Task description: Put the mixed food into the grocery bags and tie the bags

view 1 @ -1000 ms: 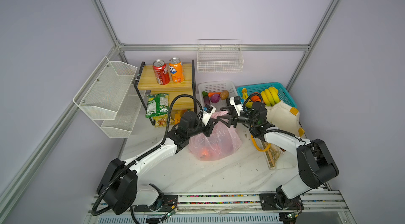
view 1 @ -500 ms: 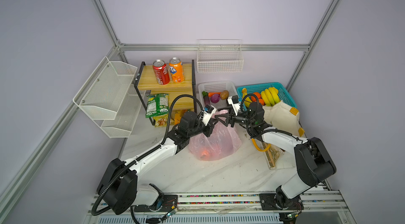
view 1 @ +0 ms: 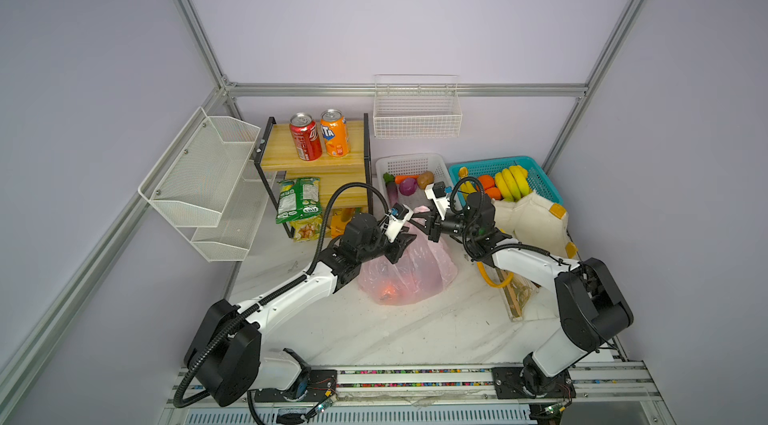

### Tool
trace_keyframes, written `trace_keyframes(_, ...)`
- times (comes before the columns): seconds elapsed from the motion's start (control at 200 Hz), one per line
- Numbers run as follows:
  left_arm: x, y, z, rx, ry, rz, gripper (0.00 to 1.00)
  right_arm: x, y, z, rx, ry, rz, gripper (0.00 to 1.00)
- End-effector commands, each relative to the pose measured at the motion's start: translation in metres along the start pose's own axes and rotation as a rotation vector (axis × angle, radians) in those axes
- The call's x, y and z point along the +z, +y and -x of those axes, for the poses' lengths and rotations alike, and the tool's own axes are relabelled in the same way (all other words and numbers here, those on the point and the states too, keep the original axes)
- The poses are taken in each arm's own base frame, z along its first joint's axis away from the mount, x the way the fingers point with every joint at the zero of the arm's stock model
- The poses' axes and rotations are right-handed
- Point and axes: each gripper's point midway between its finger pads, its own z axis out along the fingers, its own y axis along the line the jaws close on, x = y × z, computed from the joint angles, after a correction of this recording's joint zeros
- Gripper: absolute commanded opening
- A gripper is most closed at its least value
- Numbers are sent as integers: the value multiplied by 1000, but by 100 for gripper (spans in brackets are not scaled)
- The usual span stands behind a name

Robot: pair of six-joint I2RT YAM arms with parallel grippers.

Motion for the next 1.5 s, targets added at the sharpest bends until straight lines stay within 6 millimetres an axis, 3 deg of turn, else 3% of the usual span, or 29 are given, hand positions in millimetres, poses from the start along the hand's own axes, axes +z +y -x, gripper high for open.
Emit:
trace_keyframes(0.0, -17, -13, 6, 8, 4, -44, 44, -4, 5, 16, -105, -9, -7, 6)
trace_keyframes(0.105, -38, -14, 16, -40, -6, -21, 51, -9, 8, 18, -152, -3, -1, 3)
trace_keyframes(0.3, -87, -18, 54, -48, -114, -31, 71, -16, 17, 21, -221, 1, 38, 2)
trace_keyframes(0.39, -97, -5, 68, -61, -160, -2, 75, -18, 20, 24, -243, 0, 44, 2)
trace_keyframes(0.53, -82, 17, 69, -71, -117, 37, 76, -21, 27, 29, -267, -5, 56, 2)
trace_keyframes(0.705, -52, 19, 67, -15, -64, -24, 78, -23, 28, 28, -276, 7, 59, 1)
trace_keyframes(1.015, -23, 22, 68, 51, -29, -83, 81, -23, 30, 24, -279, 28, 67, 1)
trace_keyframes(1.325, -28, 28, 38, 248, 56, -15, 85, -22, 23, 27, -246, 53, 29, 1)
trace_keyframes(1.49, -20, 37, 21, 346, 126, 55, 88, -21, 22, 28, -234, 62, 28, 1)
